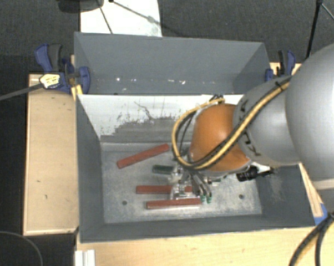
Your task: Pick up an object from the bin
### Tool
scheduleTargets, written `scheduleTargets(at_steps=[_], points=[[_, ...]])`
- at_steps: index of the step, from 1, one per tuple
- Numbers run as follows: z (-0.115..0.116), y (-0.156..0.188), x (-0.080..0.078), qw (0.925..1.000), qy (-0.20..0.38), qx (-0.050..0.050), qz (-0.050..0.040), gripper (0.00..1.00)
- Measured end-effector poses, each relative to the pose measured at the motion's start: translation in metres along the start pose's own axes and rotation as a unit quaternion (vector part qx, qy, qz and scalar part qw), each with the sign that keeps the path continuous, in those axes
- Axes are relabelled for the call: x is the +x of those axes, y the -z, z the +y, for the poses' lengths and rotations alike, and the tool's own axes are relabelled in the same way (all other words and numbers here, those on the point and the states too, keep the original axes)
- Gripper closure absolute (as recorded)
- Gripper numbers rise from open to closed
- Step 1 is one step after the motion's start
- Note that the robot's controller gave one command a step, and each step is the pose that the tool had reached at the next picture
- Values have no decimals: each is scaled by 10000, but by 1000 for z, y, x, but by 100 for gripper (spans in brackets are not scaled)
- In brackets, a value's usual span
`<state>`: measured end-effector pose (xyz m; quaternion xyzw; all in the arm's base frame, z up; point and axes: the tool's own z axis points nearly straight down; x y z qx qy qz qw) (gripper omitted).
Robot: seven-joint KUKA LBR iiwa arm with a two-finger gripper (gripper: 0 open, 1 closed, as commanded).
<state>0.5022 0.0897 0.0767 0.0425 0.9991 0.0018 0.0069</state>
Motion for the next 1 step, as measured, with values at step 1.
scheduleTargets(at_steps=[1], points=[[12,197,8,9994,344,9,30,100]])
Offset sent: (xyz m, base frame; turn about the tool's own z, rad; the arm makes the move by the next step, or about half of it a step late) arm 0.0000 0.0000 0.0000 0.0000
